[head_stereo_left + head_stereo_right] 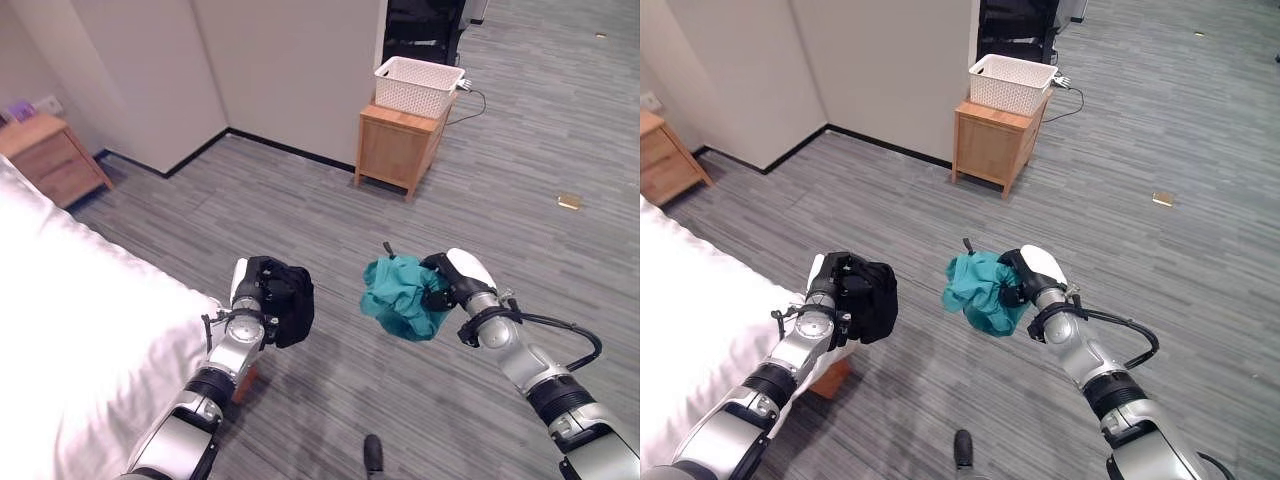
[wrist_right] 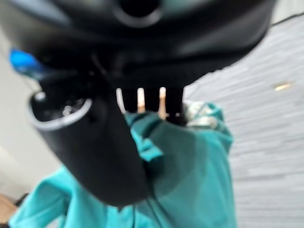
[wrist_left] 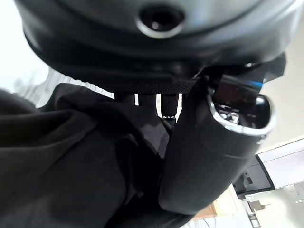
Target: Pick up bed clothes into laundry basket.
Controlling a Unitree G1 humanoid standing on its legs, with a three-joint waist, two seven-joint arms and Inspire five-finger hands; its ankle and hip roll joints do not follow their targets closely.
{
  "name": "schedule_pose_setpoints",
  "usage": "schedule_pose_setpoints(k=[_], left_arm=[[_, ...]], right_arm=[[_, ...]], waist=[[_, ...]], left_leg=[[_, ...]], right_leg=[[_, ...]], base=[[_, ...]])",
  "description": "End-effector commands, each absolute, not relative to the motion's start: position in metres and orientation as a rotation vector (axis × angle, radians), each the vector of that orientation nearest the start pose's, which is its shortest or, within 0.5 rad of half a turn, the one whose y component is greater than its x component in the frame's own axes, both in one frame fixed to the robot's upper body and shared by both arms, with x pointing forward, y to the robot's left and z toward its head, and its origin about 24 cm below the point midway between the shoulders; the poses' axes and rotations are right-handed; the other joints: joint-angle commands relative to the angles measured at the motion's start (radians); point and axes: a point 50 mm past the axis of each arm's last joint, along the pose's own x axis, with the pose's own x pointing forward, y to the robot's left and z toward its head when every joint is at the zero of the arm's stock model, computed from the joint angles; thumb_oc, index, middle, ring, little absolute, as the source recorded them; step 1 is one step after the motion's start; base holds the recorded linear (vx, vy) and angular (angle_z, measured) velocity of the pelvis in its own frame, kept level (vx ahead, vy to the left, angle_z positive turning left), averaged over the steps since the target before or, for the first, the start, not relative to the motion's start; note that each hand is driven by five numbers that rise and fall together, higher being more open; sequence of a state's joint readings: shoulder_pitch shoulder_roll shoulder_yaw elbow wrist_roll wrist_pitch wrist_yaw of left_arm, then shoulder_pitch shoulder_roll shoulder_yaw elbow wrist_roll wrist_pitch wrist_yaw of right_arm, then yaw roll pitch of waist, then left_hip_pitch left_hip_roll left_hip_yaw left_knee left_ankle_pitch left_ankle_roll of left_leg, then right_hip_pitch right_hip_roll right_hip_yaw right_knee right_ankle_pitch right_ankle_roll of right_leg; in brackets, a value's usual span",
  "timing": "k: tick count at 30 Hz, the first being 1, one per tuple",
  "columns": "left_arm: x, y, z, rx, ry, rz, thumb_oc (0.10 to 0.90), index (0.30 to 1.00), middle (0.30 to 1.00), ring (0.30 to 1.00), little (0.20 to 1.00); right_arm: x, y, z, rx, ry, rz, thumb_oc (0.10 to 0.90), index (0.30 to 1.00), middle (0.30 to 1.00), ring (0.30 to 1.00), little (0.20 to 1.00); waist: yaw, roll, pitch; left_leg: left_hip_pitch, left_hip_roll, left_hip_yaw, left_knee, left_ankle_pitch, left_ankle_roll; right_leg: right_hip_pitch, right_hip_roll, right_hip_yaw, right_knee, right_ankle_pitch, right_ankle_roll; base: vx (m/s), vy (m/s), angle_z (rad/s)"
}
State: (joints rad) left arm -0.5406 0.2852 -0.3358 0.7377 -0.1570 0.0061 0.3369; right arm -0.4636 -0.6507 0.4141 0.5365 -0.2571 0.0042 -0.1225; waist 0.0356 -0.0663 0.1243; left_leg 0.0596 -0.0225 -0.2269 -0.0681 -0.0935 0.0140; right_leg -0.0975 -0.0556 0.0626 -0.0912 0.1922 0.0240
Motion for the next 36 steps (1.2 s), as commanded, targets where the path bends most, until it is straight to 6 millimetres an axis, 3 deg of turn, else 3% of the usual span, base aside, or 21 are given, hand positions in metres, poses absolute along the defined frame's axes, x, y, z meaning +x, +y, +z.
schedule_pose_setpoints(k=[1, 4, 10, 14, 15, 16, 18, 20, 21, 23, 25, 27, 28, 30, 31, 32, 34, 36], left_arm=[[0.369, 0.146, 0.095, 0.389, -0.107, 0.082, 0.4, 0.3, 0.3, 0.3, 0.3], [0.369, 0.16, 0.097, 0.392, -0.107, 0.111, 0.4, 0.3, 0.3, 0.3, 0.3], [0.358, 0.216, 0.1, 0.377, -0.102, 0.217, 0.4, 0.3, 0.3, 0.3, 0.3], [0.351, 0.231, 0.098, 0.385, -0.089, 0.254, 0.4, 0.3, 0.3, 0.3, 0.3], [0.205, 0.193, -0.094, -0.27, 0.593, 0.235, 0.4, 0.3, 0.3, 0.3, 0.3], [0.204, 0.201, -0.092, -0.256, 0.578, 0.233, 0.4, 0.3, 0.3, 0.3, 0.3], [0.223, 0.212, -0.076, -0.22, 0.505, 0.218, 0.4, 0.3, 0.3, 0.3, 0.3], [0.241, 0.217, -0.059, -0.147, 0.435, 0.188, 0.4, 0.3, 0.3, 0.3, 0.3], [0.251, 0.223, -0.046, -0.119, 0.386, 0.192, 0.4, 0.3, 0.3, 0.3, 0.3], [0.284, 0.244, 0.014, -0.01, 0.161, 0.18, 0.4, 0.3, 0.3, 0.3, 0.3], [0.296, 0.25, 0.046, 0.043, 0.05, 0.176, 0.4, 0.3, 0.3, 0.3, 0.3], [0.307, 0.251, 0.08, 0.121, -0.063, 0.153, 0.4, 0.3, 0.3, 0.3, 0.3], [0.308, 0.251, 0.088, 0.142, -0.092, 0.148, 0.4, 0.3, 0.3, 0.3, 0.3], [0.312, 0.251, 0.11, 0.185, -0.166, 0.152, 0.4, 0.3, 0.3, 0.3, 0.3], [0.312, 0.252, 0.117, 0.196, -0.195, 0.152, 0.4, 0.3, 0.3, 0.3, 0.3], [0.311, 0.251, 0.123, 0.211, -0.217, 0.146, 0.4, 0.3, 0.3, 0.3, 0.3], [0.31, 0.251, 0.131, 0.241, -0.252, 0.141, 0.4, 0.3, 0.3, 0.3, 0.3], [0.31, 0.251, 0.131, 0.241, -0.251, 0.142, 0.4, 0.3, 0.3, 0.3, 0.3]], right_arm=[[0.339, -0.242, 0.107, -1.082, -0.095, -0.005, 0.4, 0.3, 0.3, 0.3, 0.3], [0.343, -0.233, 0.109, -1.061, -0.104, 0.013, 0.4, 0.3, 0.3, 0.3, 0.3], [0.358, -0.19, 0.125, -0.965, -0.168, 0.111, 0.4, 0.3, 0.3, 0.3, 0.3], [0.365, -0.169, 0.135, -0.958, -0.19, 0.152, 0.4, 0.3, 0.3, 0.3, 0.3], [0.262, -0.268, -0.039, -0.261, 0.5, -0.032, 0.4, 0.3, 0.3, 0.3, 0.3], [0.262, -0.269, -0.037, -0.288, 0.505, -0.008, 0.4, 0.3, 0.3, 0.3, 0.3], [0.262, -0.261, -0.035, -0.267, 0.486, 0.012, 0.4, 0.3, 0.3, 0.3, 0.3], [0.279, -0.257, -0.019, -0.292, 0.424, -0.002, 0.4, 0.3, 0.3, 0.3, 0.3], [0.291, -0.254, -0.005, -0.32, 0.369, -0.001, 0.4, 0.3, 0.3, 0.3, 0.3], [0.324, -0.246, 0.056, -0.437, 0.148, 0.026, 0.4, 0.3, 0.3, 0.3, 0.3], [0.333, -0.243, 0.084, -0.507, 0.052, 0.018, 0.4, 0.3, 0.3, 0.3, 0.3], [0.337, -0.242, 0.107, -0.57, -0.037, -0.006, 0.4, 0.3, 0.3, 0.3, 0.3], [0.337, -0.242, 0.112, -0.589, -0.057, -0.012, 0.4, 0.3, 0.3, 0.3, 0.3], [0.342, -0.239, 0.13, -0.644, -0.115, -0.026, 0.4, 0.3, 0.3, 0.3, 0.3], [0.342, -0.239, 0.134, -0.642, -0.132, -0.039, 0.4, 0.3, 0.3, 0.3, 0.3], [0.342, -0.24, 0.137, -0.642, -0.143, -0.052, 0.4, 0.3, 0.3, 0.3, 0.3], [0.341, -0.237, 0.143, -0.641, -0.17, -0.055, 0.4, 0.3, 0.3, 0.3, 0.3], [0.341, -0.237, 0.142, -0.641, -0.169, -0.055, 0.4, 0.3, 0.3, 0.3, 0.3]], waist=[[0.015, 0.046, -0.129], [0.017, 0.046, -0.129], [-0.007, 0.043, -0.129], [-0.024, 0.043, -0.127], [0.012, 0.074, 0.01], [0.018, 0.077, 0.008], [0.0, 0.085, -0.038], [-0.005, 0.084, -0.064], [-0.005, 0.084, -0.076], [0.001, 0.081, -0.097], [0.003, 0.079, -0.106], [-0.002, 0.083, -0.097], [-0.001, 0.084, -0.089], [-0.012, 0.091, -0.048], [-0.012, 0.1, -0.041], [-0.014, 0.106, -0.037], [-0.023, 0.107, -0.039], [-0.025, 0.109, -0.041]], left_leg=[[-0.04, 0.06, -0.002, -0.019, 0.104, -0.099], [-0.043, 0.065, 0.004, -0.019, 0.107, -0.103], [-0.036, 0.075, 0.044, -0.019, 0.095, -0.102], [-0.036, 0.075, 0.08, -0.019, 0.093, -0.097], [-0.137, 0.005, 0.161, 0.163, 0.074, -0.123], [-0.126, 0.014, 0.156, 0.146, 0.067, -0.12], [-0.071, 0.03, 0.149, 0.048, 0.076, -0.098], [-0.049, 0.031, 0.154, 0.022, 0.081, -0.095], [-0.04, 0.034, 0.161, 0.013, 0.081, -0.094], [-0.032, 0.037, 0.174, 0.007, 0.088, -0.088], [-0.028, 0.033, 0.172, 0.006, 0.082, -0.08], [-0.016, 0.022, 0.17, 0.003, 0.077, -0.062], [-0.009, 0.019, 0.171, 0.002, 0.074, -0.056], [0.026, 0.01, 0.163, -0.006, 0.059, -0.044], [0.034, 0.017, 0.16, -0.008, 0.057, -0.044], [0.045, 0.027, 0.159, -0.011, 0.05, -0.046], [0.059, 0.029, 0.144, -0.019, 0.04, -0.042], [0.06, 0.033, 0.143, -0.019, 0.035, -0.044]], right_leg=[[0.139, -0.072, -0.049, 0.004, -0.182, 0.139], [0.14, -0.071, -0.047, 0.004, -0.185, 0.136], [0.136, -0.067, -0.021, 0.004, -0.201, 0.127], [0.129, -0.065, 0.004, 0.004, -0.199, 0.125], [0.165, -0.113, -0.109, 0.014, -0.219, 0.111], [0.164, -0.105, -0.108, 0.014, -0.216, 0.11], [0.17, -0.09, -0.12, 0.018, -0.212, 0.11], [0.17, -0.087, -0.12, 0.008, -0.213, 0.112], [0.167, -0.088, -0.113, 0.006, -0.21, 0.115], [0.157, -0.095, -0.1, 0.004, -0.19, 0.126], [0.156, -0.103, -0.097, 0.004, -0.192, 0.134], [0.125, -0.125, -0.088, 0.102, -0.189, 0.145], [0.096, -0.131, -0.082, 0.171, -0.185, 0.158], [0.03, -0.151, -0.069, 0.316, -0.101, 0.204], [0.014, -0.157, -0.079, 0.345, -0.097, 0.207], [-0.003, -0.161, -0.104, 0.365, -0.109, 0.196], [-0.035, -0.116, -0.119, 0.334, -0.157, 0.171], [-0.034, -0.113, -0.122, 0.336, -0.162, 0.168]], base=[[0.01, -0.037, -0.36], [0.0, -0.067, -0.29], [0.0, -0.068, -0.18], [-0.04, -0.009, -0.31], [-0.08, -0.008, -0.09], [-0.11, -0.08, 0.02], [-0.08, -0.09, -0.05], [0.01, -0.001, 0.06], [0.01, 0.053, -0.04], [-0.01, 0.094, -0.2], [0.01, 0.084, -0.3], [0.0, 0.111, -0.02], [0.0, 0.124, 0.07], [0.06, 0.096, 0.03], [0.14, 0.071, 0.0], [0.18, 0.063, 0.0], [0.2, 0.05, -0.03], [0.3, -0.024, -0.07]])
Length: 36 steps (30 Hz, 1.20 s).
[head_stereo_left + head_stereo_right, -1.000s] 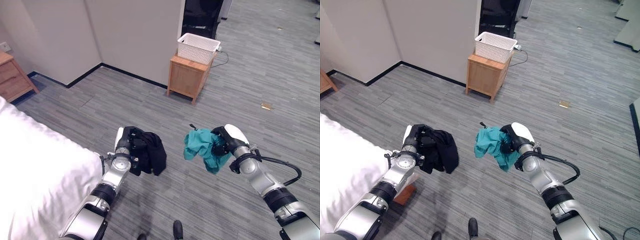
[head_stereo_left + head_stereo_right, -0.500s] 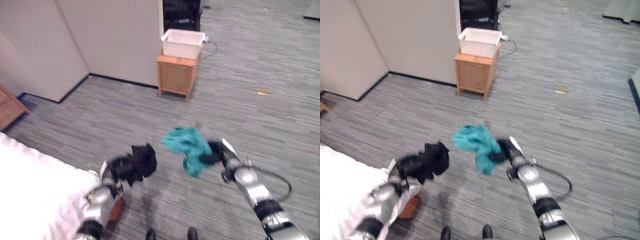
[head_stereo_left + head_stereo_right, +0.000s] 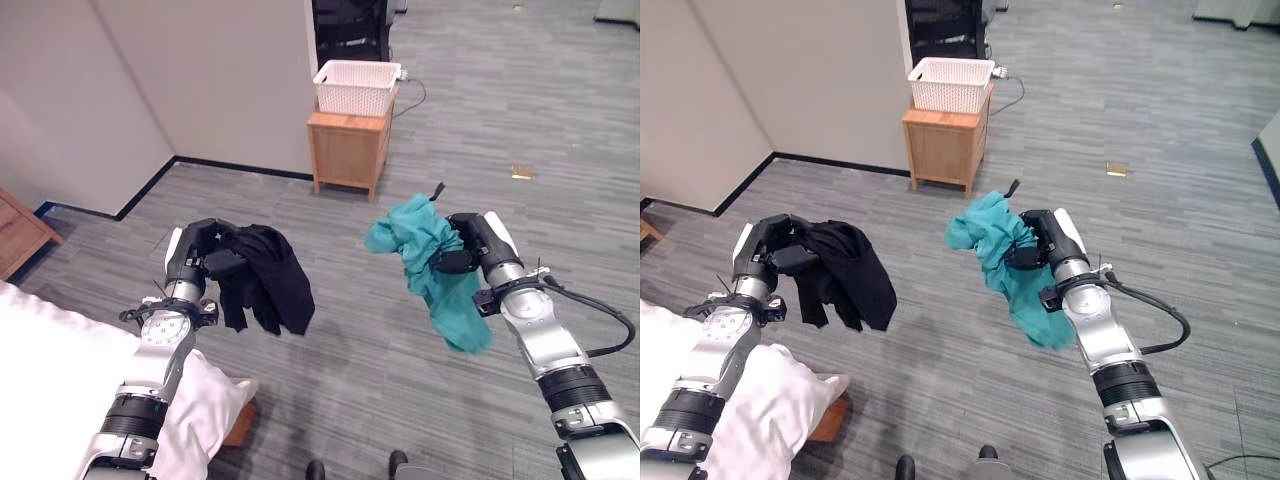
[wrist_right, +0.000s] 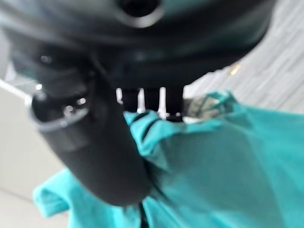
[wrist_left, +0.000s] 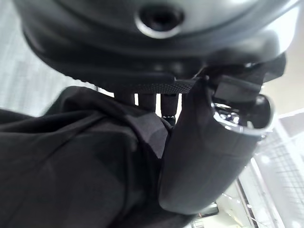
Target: Pick up bed clothes into laundry basket.
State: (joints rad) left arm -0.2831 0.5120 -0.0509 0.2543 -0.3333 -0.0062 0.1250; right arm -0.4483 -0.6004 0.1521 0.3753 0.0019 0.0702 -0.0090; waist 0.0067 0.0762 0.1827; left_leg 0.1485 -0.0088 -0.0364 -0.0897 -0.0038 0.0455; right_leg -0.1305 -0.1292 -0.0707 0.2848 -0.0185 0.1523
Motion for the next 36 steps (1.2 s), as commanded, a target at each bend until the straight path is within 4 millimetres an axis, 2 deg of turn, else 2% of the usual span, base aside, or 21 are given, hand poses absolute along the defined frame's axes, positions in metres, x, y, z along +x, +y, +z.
schedule_pose_setpoints(k=[1, 4, 8, 9, 10, 12, 13, 14, 15, 16, 19, 22, 25, 27, 29, 30, 31, 32, 34, 35, 36], left_arm=[[0.311, 0.246, 0.142, 0.303, -0.294, 0.121, 0.4, 0.3, 0.3, 0.3, 0.3], [0.312, 0.246, 0.145, 0.33, -0.314, 0.133, 0.4, 0.3, 0.3, 0.3, 0.3], [0.307, 0.251, 0.137, 0.344, -0.283, 0.129, 0.4, 0.3, 0.3, 0.3, 0.3], [0.3, 0.255, 0.123, 0.325, -0.226, 0.13, 0.4, 0.3, 0.3, 0.3, 0.3], [0.295, 0.259, 0.113, 0.308, -0.191, 0.141, 0.4, 0.3, 0.3, 0.3, 0.3], [0.287, 0.264, 0.102, 0.268, -0.153, 0.159, 0.4, 0.3, 0.3, 0.3, 0.3], [0.286, 0.266, 0.105, 0.27, -0.164, 0.165, 0.4, 0.3, 0.3, 0.3, 0.3], [0.281, 0.268, 0.103, 0.277, -0.163, 0.178, 0.4, 0.3, 0.3, 0.3, 0.3], [0.281, 0.268, 0.103, 0.277, -0.164, 0.178, 0.4, 0.3, 0.3, 0.3, 0.3], [0.28, 0.263, 0.101, 0.272, -0.162, 0.167, 0.4, 0.3, 0.3, 0.3, 0.3], [0.282, 0.255, 0.103, 0.271, -0.173, 0.144, 0.4, 0.3, 0.3, 0.3, 0.3], [0.293, 0.227, 0.11, 0.202, -0.23, 0.099, 0.4, 0.3, 0.3, 0.3, 0.3], [0.298, 0.207, 0.112, 0.194, -0.254, 0.036, 0.4, 0.3, 0.3, 0.3, 0.3], [0.299, 0.202, 0.111, 0.196, -0.247, 0.01, 0.4, 0.3, 0.3, 0.3, 0.3], [0.298, 0.199, 0.111, 0.209, -0.248, -0.007, 0.4, 0.3, 0.3, 0.3, 0.3], [0.296, 0.2, 0.11, 0.229, -0.243, -0.016, 0.4, 0.3, 0.3, 0.3, 0.3], [0.296, 0.201, 0.11, 0.23, -0.243, -0.016, 0.4, 0.3, 0.3, 0.3, 0.3], [0.296, 0.201, 0.11, 0.239, -0.236, -0.019, 0.4, 0.3, 0.3, 0.3, 0.3], [0.298, 0.205, 0.113, 0.263, -0.24, -0.016, 0.4, 0.3, 0.3, 0.3, 0.3], [0.297, 0.207, 0.114, 0.283, -0.24, -0.015, 0.4, 0.3, 0.3, 0.3, 0.3], [0.3, 0.211, 0.119, 0.29, -0.254, -0.009, 0.4, 0.3, 0.3, 0.3, 0.3]], right_arm=[[0.337, -0.231, 0.154, -0.639, -0.237, -0.048, 0.4, 0.3, 0.3, 0.3, 0.3], [0.339, -0.223, 0.161, -0.654, -0.284, -0.06, 0.4, 0.3, 0.3, 0.3, 0.3], [0.337, -0.224, 0.164, -0.648, -0.299, -0.091, 0.4, 0.3, 0.3, 0.3, 0.3], [0.335, -0.224, 0.163, -0.653, -0.288, -0.082, 0.4, 0.3, 0.3, 0.3, 0.3], [0.333, -0.223, 0.163, -0.644, -0.293, -0.077, 0.4, 0.3, 0.3, 0.3, 0.3], [0.332, -0.217, 0.165, -0.64, -0.306, -0.055, 0.4, 0.3, 0.3, 0.3, 0.3], [0.332, -0.215, 0.168, -0.637, -0.321, -0.049, 0.4, 0.3, 0.3, 0.3, 0.3], [0.334, -0.207, 0.179, -0.669, -0.353, -0.004, 0.4, 0.3, 0.3, 0.3, 0.3], [0.334, -0.208, 0.179, -0.669, -0.353, -0.005, 0.4, 0.3, 0.3, 0.3, 0.3], [0.335, -0.21, 0.182, -0.686, -0.34, 0.002, 0.4, 0.3, 0.3, 0.3, 0.3], [0.336, -0.219, 0.185, -0.727, -0.31, -0.01, 0.4, 0.3, 0.3, 0.3, 0.3], [0.337, -0.225, 0.18, -0.775, -0.303, -0.047, 0.4, 0.3, 0.3, 0.3, 0.3], [0.341, -0.234, 0.178, -0.796, -0.286, -0.098, 0.4, 0.3, 0.3, 0.3, 0.3], [0.344, -0.238, 0.177, -0.822, -0.267, -0.125, 0.4, 0.3, 0.3, 0.3, 0.3], [0.344, -0.239, 0.173, -0.841, -0.261, -0.148, 0.4, 0.3, 0.3, 0.3, 0.3], [0.343, -0.243, 0.175, -0.857, -0.262, -0.184, 0.4, 0.3, 0.3, 0.3, 0.3], [0.343, -0.243, 0.174, -0.856, -0.262, -0.184, 0.4, 0.3, 0.3, 0.3, 0.3], [0.344, -0.245, 0.181, -0.879, -0.281, -0.205, 0.4, 0.3, 0.3, 0.3, 0.3], [0.351, -0.245, 0.206, -0.904, -0.343, -0.25, 0.4, 0.3, 0.3, 0.3, 0.3], [0.351, -0.249, 0.223, -0.926, -0.386, -0.292, 0.4, 0.3, 0.3, 0.3, 0.3], [0.351, -0.249, 0.26, -0.976, -0.48, -0.349, 0.4, 0.3, 0.3, 0.3, 0.3]], waist=[[-0.029, -0.065, -0.095], [-0.05, -0.078, -0.091], [-0.071, -0.094, -0.117], [-0.086, -0.098, -0.144], [-0.088, -0.076, -0.146], [-0.073, -0.048, -0.141], [-0.062, -0.058, -0.128], [-0.015, -0.091, -0.123], [-0.011, -0.092, -0.121], [0.02, -0.108, -0.119], [0.046, -0.105, -0.122], [0.119, -0.091, -0.118], [0.165, -0.103, -0.125], [0.193, -0.095, -0.151], [0.197, -0.117, -0.168], [0.198, -0.14, -0.177], [0.199, -0.142, -0.176], [0.194, -0.151, -0.17], [0.18, -0.137, -0.151], [0.17, -0.128, -0.15], [0.154, -0.12, -0.15]], left_leg=[[0.007, 0.006, -0.102, 0.002, -0.097, -0.081], [0.045, 0.036, -0.126, 0.002, -0.143, -0.106], [0.089, 0.094, -0.146, 0.002, -0.203, -0.144], [0.123, 0.163, -0.153, 0.002, -0.191, -0.179], [0.124, 0.213, -0.162, 0.026, -0.123, -0.206], [0.05, 0.25, -0.167, 0.187, 0.031, -0.237], [-0.001, 0.237, -0.172, 0.267, 0.096, -0.221], [-0.079, 0.233, -0.108, 0.344, 0.127, -0.185], [-0.079, 0.23, -0.103, 0.351, 0.122, -0.182], [-0.145, 0.184, -0.075, 0.33, 0.044, -0.17], [-0.199, 0.084, -0.043, 0.209, -0.018, -0.165], [-0.369, -0.033, 0.037, 0.009, 0.118, -0.149], [-0.466, -0.035, 0.116, 0.007, 0.158, -0.156], [-0.43, -0.021, 0.098, 0.002, 0.18, -0.136], [-0.39, -0.038, 0.05, 0.002, 0.201, -0.126], [-0.347, -0.042, 0.037, 0.002, 0.18, -0.113], [-0.347, -0.042, 0.039, 0.002, 0.18, -0.112], [-0.322, -0.05, 0.038, 0.002, 0.172, -0.103], [-0.271, -0.04, -0.007, 0.002, 0.143, -0.086], [-0.249, -0.024, -0.021, 0.002, 0.128, -0.082], [-0.22, -0.001, -0.04, 0.002, 0.101, -0.082]], right_leg=[[-0.08, 0.062, -0.023, -0.267, 0.073, 0.004], [-0.164, 0.078, -0.107, -0.367, 0.124, 0.021], [-0.15, 0.061, -0.095, -0.371, 0.15, 0.01], [-0.14, 0.037, -0.091, -0.35, 0.179, 0.0], [-0.125, 0.046, -0.088, -0.34, 0.171, -0.009], [-0.058, 0.06, -0.094, -0.346, 0.14, -0.024], [-0.027, 0.058, -0.089, -0.348, 0.129, -0.036], [0.051, 0.043, -0.067, -0.363, 0.088, -0.055], [0.051, 0.041, -0.062, -0.361, 0.085, -0.053], [0.109, 0.029, -0.051, -0.372, 0.046, -0.05], [0.165, 0.018, -0.045, -0.372, 0.001, -0.044], [0.304, 0.05, -0.015, -0.372, -0.088, -0.042], [0.391, 0.033, 0.019, -0.372, -0.144, -0.034], [0.408, 0.028, 0.034, -0.372, -0.133, -0.02], [0.424, -0.007, 0.04, -0.364, -0.1, 0.007], [0.395, -0.052, 0.048, -0.264, -0.033, 0.045], [0.393, -0.053, 0.05, -0.26, -0.036, 0.047], [0.36, -0.078, 0.07, -0.162, 0.07, 0.071], [0.268, -0.087, 0.11, 0.021, 0.185, 0.064], [0.231, -0.089, 0.115, 0.056, 0.187, 0.054], [0.166, -0.079, 0.109, 0.075, 0.143, 0.027]], base=[[0.61, -0.091, -0.06], [0.44, -0.11, 0.3], [0.47, -0.242, 0.83], [0.63, -0.269, 0.78], [0.75, -0.295, 0.41], [0.47, -0.089, 0.58], [0.73, -0.193, 0.31], [0.6, -0.175, -0.3], [0.83, -0.171, -0.74], [0.45, -0.022, -0.75], [0.51, -0.001, -0.39], [0.63, 0.04, -0.54], [0.53, 0.157, -0.81], [0.5, 0.248, -0.84], [0.41, 0.225, -0.07], [0.22, 0.139, -0.46], [0.3, 0.226, -0.47], [0.17, 0.154, -0.09], [0.28, 0.199, 0.26], [0.4, 0.2, 0.86], [0.41, 0.146, 0.86]])
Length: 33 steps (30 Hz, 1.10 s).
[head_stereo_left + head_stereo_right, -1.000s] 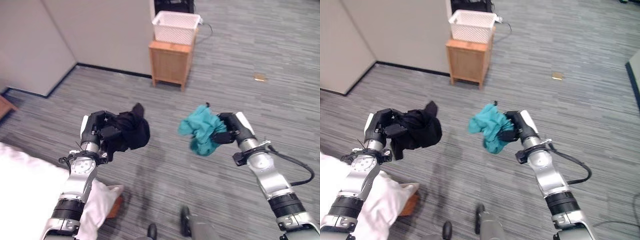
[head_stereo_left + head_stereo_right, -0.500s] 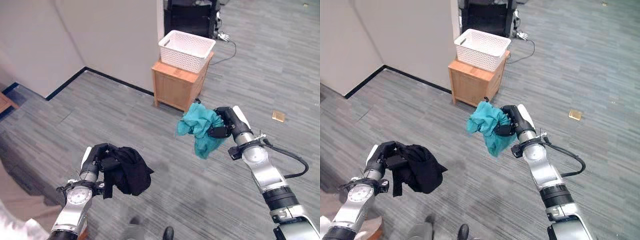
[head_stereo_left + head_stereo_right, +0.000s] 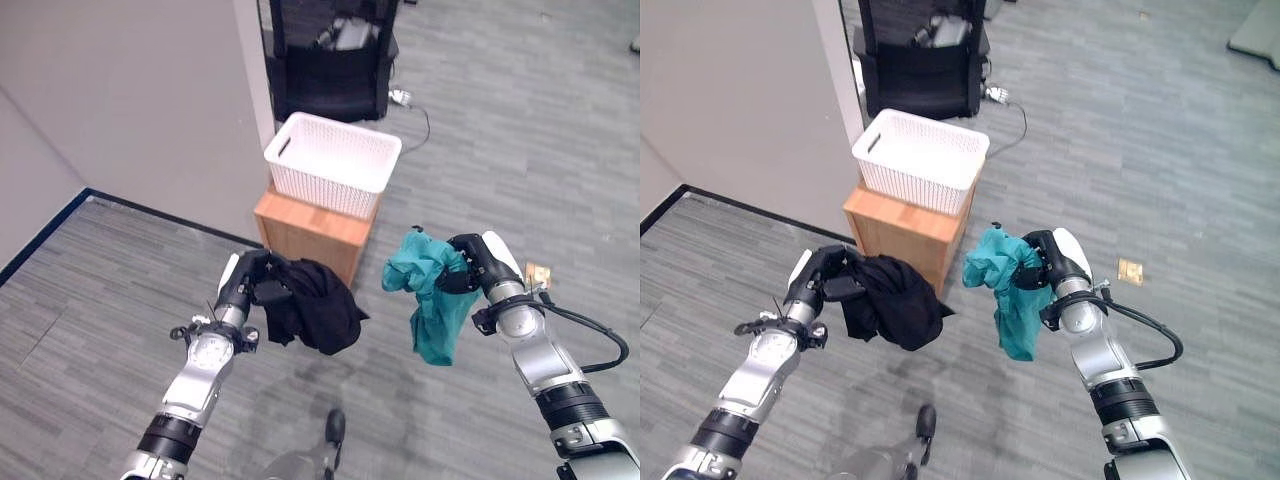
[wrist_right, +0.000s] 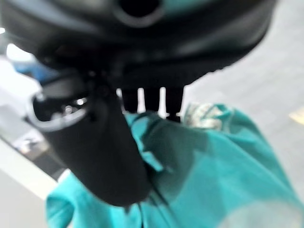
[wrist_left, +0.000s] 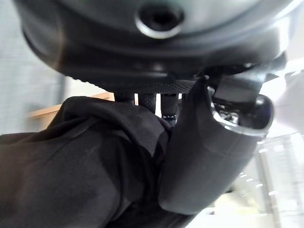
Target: Pick up bed clothes into laundry basket.
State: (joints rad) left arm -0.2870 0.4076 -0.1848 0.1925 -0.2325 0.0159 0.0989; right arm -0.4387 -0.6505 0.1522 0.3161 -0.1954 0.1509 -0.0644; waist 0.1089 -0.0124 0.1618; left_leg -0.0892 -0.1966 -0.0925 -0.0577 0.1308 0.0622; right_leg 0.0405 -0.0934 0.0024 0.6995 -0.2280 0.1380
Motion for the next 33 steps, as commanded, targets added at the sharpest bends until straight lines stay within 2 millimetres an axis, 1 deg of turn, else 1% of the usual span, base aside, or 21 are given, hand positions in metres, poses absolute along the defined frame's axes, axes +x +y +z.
schedule_pose_setpoints(k=[1, 2, 3, 4, 5, 6, 7, 8, 9, 10, 11, 12, 17, 19, 23, 27, 31, 33], left_arm=[[0.301, 0.212, 0.123, 0.288, -0.266, -0.005, 0.4, 0.3, 0.3, 0.3, 0.3], [0.302, 0.212, 0.123, 0.286, -0.268, -0.003, 0.4, 0.3, 0.3, 0.3, 0.3], [0.303, 0.213, 0.124, 0.286, -0.269, -0.002, 0.4, 0.3, 0.3, 0.3, 0.3], [0.307, 0.214, 0.126, 0.275, -0.268, -0.001, 0.4, 0.3, 0.3, 0.3, 0.3], [0.307, 0.214, 0.126, 0.273, -0.269, 0.0, 0.4, 0.3, 0.3, 0.3, 0.3], [0.309, 0.215, 0.125, 0.262, -0.263, 0.004, 0.4, 0.3, 0.3, 0.3, 0.3], [0.311, 0.214, 0.125, 0.253, -0.261, 0.006, 0.4, 0.3, 0.3, 0.3, 0.3], [0.311, 0.215, 0.124, 0.238, -0.256, 0.016, 0.4, 0.3, 0.3, 0.3, 0.3], [0.309, 0.219, 0.118, 0.237, -0.231, 0.027, 0.4, 0.3, 0.3, 0.3, 0.3], [0.304, 0.223, 0.111, 0.205, -0.212, 0.045, 0.4, 0.3, 0.3, 0.3, 0.3], [0.304, 0.224, 0.111, 0.204, -0.211, 0.047, 0.4, 0.3, 0.3, 0.3, 0.3], [0.301, 0.228, 0.107, 0.202, -0.193, 0.055, 0.4, 0.3, 0.3, 0.3, 0.3], [0.289, 0.233, 0.087, 0.21, -0.119, 0.054, 0.4, 0.3, 0.3, 0.3, 0.3], [0.287, 0.231, 0.084, 0.193, -0.108, 0.05, 0.4, 0.3, 0.3, 0.3, 0.3], [0.289, 0.229, 0.083, 0.179, -0.105, 0.051, 0.4, 0.3, 0.3, 0.3, 0.3], [0.288, 0.23, 0.08, 0.171, -0.093, 0.063, 0.4, 0.3, 0.3, 0.3, 0.3], [0.286, 0.23, 0.076, 0.156, -0.078, 0.07, 0.4, 0.3, 0.3, 0.3, 0.3], [0.285, 0.229, 0.073, 0.156, -0.07, 0.067, 0.4, 0.3, 0.3, 0.3, 0.3]], right_arm=[[0.35, -0.248, 0.283, -1.0, -0.533, -0.383, 0.4, 0.3, 0.3, 0.3, 0.3], [0.35, -0.247, 0.284, -1.001, -0.536, -0.382, 0.4, 0.3, 0.3, 0.3, 0.3], [0.348, -0.244, 0.305, -1.024, -0.588, -0.411, 0.4, 0.3, 0.3, 0.3, 0.3], [0.341, -0.242, 0.339, -1.059, -0.67, -0.476, 0.4, 0.3, 0.3, 0.3, 0.3], [0.341, -0.242, 0.34, -1.059, -0.672, -0.476, 0.4, 0.3, 0.3, 0.3, 0.3], [0.337, -0.242, 0.354, -1.07, -0.703, -0.517, 0.4, 0.3, 0.3, 0.3, 0.3], [0.332, -0.241, 0.368, -1.094, -0.735, -0.549, 0.4, 0.3, 0.3, 0.3, 0.3], [0.321, -0.236, 0.386, -1.131, -0.803, -0.606, 0.4, 0.3, 0.3, 0.3, 0.3], [0.324, -0.235, 0.383, -1.136, -0.771, -0.591, 0.4, 0.3, 0.3, 0.3, 0.3], [0.319, -0.231, 0.395, -1.149, -0.8, -0.614, 0.4, 0.3, 0.3, 0.3, 0.3], [0.319, -0.231, 0.394, -1.15, -0.8, -0.612, 0.4, 0.3, 0.3, 0.3, 0.3], [0.316, -0.232, 0.399, -1.167, -0.798, -0.622, 0.4, 0.3, 0.3, 0.3, 0.3], [0.313, -0.23, 0.409, -1.196, -0.798, -0.636, 0.4, 0.3, 0.3, 0.3, 0.3], [0.319, -0.233, 0.411, -1.195, -0.759, -0.644, 0.4, 0.3, 0.3, 0.3, 0.3], [0.322, -0.232, 0.418, -1.172, -0.745, -0.651, 0.4, 0.3, 0.3, 0.3, 0.3], [0.319, -0.229, 0.423, -1.172, -0.771, -0.652, 0.4, 0.3, 0.3, 0.3, 0.3], [0.317, -0.227, 0.422, -1.179, -0.777, -0.647, 0.4, 0.3, 0.3, 0.3, 0.3], [0.318, -0.227, 0.418, -1.175, -0.769, -0.638, 0.4, 0.3, 0.3, 0.3, 0.3]], waist=[[0.04, -0.032, -0.122], [0.035, -0.031, -0.122], [0.022, -0.033, -0.12], [-0.009, -0.05, -0.106], [-0.013, -0.048, -0.108], [-0.034, -0.055, -0.103], [-0.057, -0.06, -0.093], [-0.079, -0.071, -0.098], [-0.078, -0.082, -0.094], [-0.084, -0.083, -0.11], [-0.084, -0.082, -0.111], [-0.085, -0.082, -0.122], [-0.083, -0.078, -0.163], [-0.074, -0.081, -0.172], [-0.073, -0.08, -0.173], [-0.073, -0.077, -0.175], [-0.074, -0.074, -0.176], [-0.074, -0.073, -0.176]], left_leg=[[0.03, 0.193, 0.007, -0.03, -0.039, -0.1], [0.032, 0.193, 0.002, -0.03, -0.049, -0.102], [0.048, 0.198, -0.009, -0.03, -0.06, -0.103], [0.076, 0.194, -0.034, -0.03, -0.075, -0.11], [0.079, 0.195, -0.038, -0.03, -0.086, -0.11], [0.1, 0.19, -0.059, -0.03, -0.106, -0.114], [0.111, 0.185, -0.087, -0.03, -0.109, -0.116], [0.127, 0.178, -0.103, -0.03, -0.134, -0.108], [0.134, 0.18, -0.081, -0.03, -0.136, -0.111], [0.15, 0.193, -0.079, -0.03, -0.149, -0.111], [0.151, 0.194, -0.078, -0.03, -0.15, -0.112], [0.156, 0.202, -0.078, -0.03, -0.157, -0.114], [0.171, 0.228, -0.077, -0.03, -0.174, -0.126], [0.169, 0.238, -0.076, -0.03, -0.174, -0.134], [0.162, 0.244, -0.079, -0.03, -0.171, -0.145], [0.159, 0.25, -0.081, -0.03, -0.17, -0.153], [0.156, 0.255, -0.08, -0.03, -0.171, -0.158], [0.157, 0.257, -0.08, -0.03, -0.171, -0.159]], right_leg=[[-0.033, -0.093, 0.022, -0.373, 0.316, 0.03], [-0.029, -0.094, 0.018, -0.372, 0.307, 0.029], [-0.052, -0.061, 0.0, -0.425, 0.254, 0.02], [-0.1, -0.006, -0.01, -0.566, 0.231, 0.015], [-0.092, -0.005, -0.014, -0.575, 0.226, 0.015], [-0.126, 0.019, 0.002, -0.657, 0.238, 0.018], [-0.153, 0.034, 0.026, -0.726, 0.274, 0.026], [-0.153, 0.039, 0.06, -0.787, 0.28, 0.032], [-0.134, 0.02, 0.045, -0.78, 0.298, 0.029], [-0.12, 0.021, 0.073, -0.787, 0.312, 0.025], [-0.119, 0.022, 0.074, -0.787, 0.312, 0.024], [-0.109, 0.019, 0.082, -0.787, 0.312, 0.024], [-0.07, 0.014, 0.065, -0.787, 0.299, 0.015], [-0.052, 0.013, 0.062, -0.787, 0.284, 0.009], [-0.044, 0.014, 0.052, -0.787, 0.275, 0.005], [-0.036, 0.013, 0.046, -0.787, 0.267, 0.003], [-0.028, 0.011, 0.04, -0.787, 0.261, 0.002], [-0.024, 0.009, 0.038, -0.787, 0.258, 0.002]], base=[[0.33, 0.083, 0.66], [0.25, 0.012, 0.41], [0.34, -0.031, 0.83], [0.35, -0.024, 0.99], [0.38, -0.051, 1.1], [0.25, -0.027, 0.8], [0.31, -0.023, 0.85], [0.21, -0.032, 1.32], [0.24, -0.102, 1.22], [0.14, -0.103, 1.18], [0.14, -0.097, 0.35], [0.11, -0.055, -0.16], [0.13, -0.056, 0.29], [0.11, -0.036, -0.19], [0.05, -0.01, -0.34], [0.01, 0.001, 0.01], [0.01, 0.005, 0.03], [0.01, 0.005, 0.07]])
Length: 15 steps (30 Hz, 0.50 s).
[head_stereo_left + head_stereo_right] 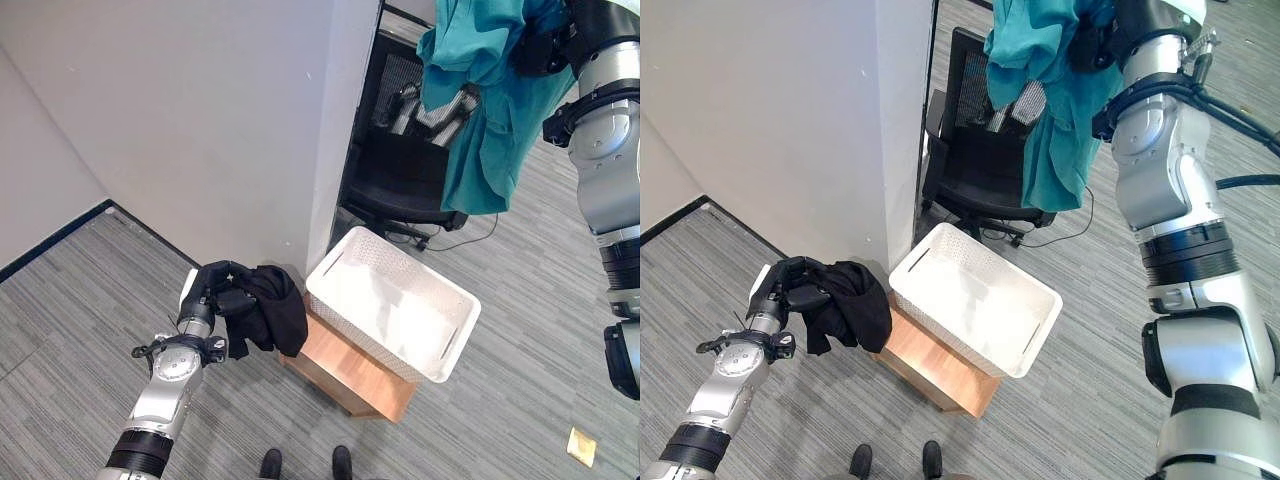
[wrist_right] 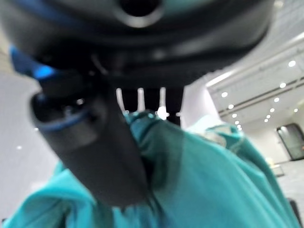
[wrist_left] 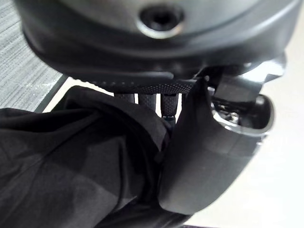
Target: Pick up bed clothes into laundry basket.
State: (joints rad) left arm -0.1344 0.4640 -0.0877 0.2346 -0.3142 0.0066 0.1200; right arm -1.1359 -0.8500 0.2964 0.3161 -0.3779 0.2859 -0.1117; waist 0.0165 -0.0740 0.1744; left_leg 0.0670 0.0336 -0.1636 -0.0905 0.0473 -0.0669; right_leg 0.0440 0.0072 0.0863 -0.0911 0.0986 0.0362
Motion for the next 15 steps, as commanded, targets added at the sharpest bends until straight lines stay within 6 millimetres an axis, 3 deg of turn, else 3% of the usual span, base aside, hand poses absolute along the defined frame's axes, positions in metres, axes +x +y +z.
schedule_pose_setpoints(k=[1, 3, 4, 6, 8, 15], left_arm=[[0.285, 0.229, 0.072, 0.156, -0.066, 0.065, 0.4, 0.3, 0.3, 0.3, 0.3], [0.285, 0.228, 0.071, 0.154, -0.065, 0.063, 0.4, 0.3, 0.3, 0.3, 0.3], [0.285, 0.226, 0.071, 0.147, -0.064, 0.06, 0.4, 0.3, 0.3, 0.3, 0.3], [0.285, 0.226, 0.071, 0.143, -0.066, 0.062, 0.4, 0.3, 0.3, 0.3, 0.3], [0.285, 0.224, 0.069, 0.129, -0.058, 0.065, 0.4, 0.3, 0.3, 0.3, 0.3], [0.279, 0.227, 0.057, 0.122, -0.011, 0.086, 0.4, 0.3, 0.3, 0.3, 0.3]], right_arm=[[0.319, -0.228, 0.416, -1.177, -0.762, -0.632, 0.4, 0.3, 0.3, 0.3, 0.3], [0.321, -0.228, 0.413, -1.177, -0.753, -0.623, 0.4, 0.3, 0.3, 0.3, 0.3], [0.33, -0.229, 0.397, -1.186, -0.692, -0.58, 0.4, 0.3, 0.3, 0.3, 0.3], [0.333, -0.229, 0.391, -1.188, -0.669, -0.567, 0.4, 0.3, 0.3, 0.3, 0.3], [0.34, -0.231, 0.37, -1.18, -0.611, -0.531, 0.4, 0.3, 0.3, 0.3, 0.3], [0.335, -0.237, 0.332, -1.131, -0.579, -0.499, 0.4, 0.3, 0.3, 0.3, 0.3]], waist=[[0.019, -0.011, -0.189], [0.02, -0.01, -0.188], [0.02, -0.008, -0.186], [0.021, -0.006, -0.183], [0.019, 0.001, -0.176], [0.013, 0.011, -0.165]], left_leg=[[0.001, 0.028, -0.01, 0.003, -0.087, -0.031], [0.0, 0.029, -0.009, 0.003, -0.087, -0.032], [0.0, 0.031, -0.01, 0.003, -0.086, -0.033], [-0.002, 0.032, -0.01, 0.003, -0.085, -0.033], [-0.008, 0.033, -0.009, 0.003, -0.084, -0.034], [-0.016, 0.035, -0.006, 0.003, -0.083, -0.034]], right_leg=[[-0.026, -0.092, -0.047, 0.004, -0.07, 0.104], [-0.025, -0.093, -0.049, 0.004, -0.071, 0.104], [-0.024, -0.096, -0.05, 0.004, -0.074, 0.103], [-0.024, -0.097, -0.051, 0.004, -0.074, 0.103], [-0.026, -0.099, -0.049, 0.004, -0.076, 0.102], [-0.028, -0.1, -0.05, 0.004, -0.082, 0.101]], base=[[0.0, 0.0, 0.0], [0.01, 0.007, -0.03], [0.02, 0.013, -0.06], [0.01, 0.007, -0.03], [0.0, 0.013, 0.09], [0.0, 0.004, -0.01]])
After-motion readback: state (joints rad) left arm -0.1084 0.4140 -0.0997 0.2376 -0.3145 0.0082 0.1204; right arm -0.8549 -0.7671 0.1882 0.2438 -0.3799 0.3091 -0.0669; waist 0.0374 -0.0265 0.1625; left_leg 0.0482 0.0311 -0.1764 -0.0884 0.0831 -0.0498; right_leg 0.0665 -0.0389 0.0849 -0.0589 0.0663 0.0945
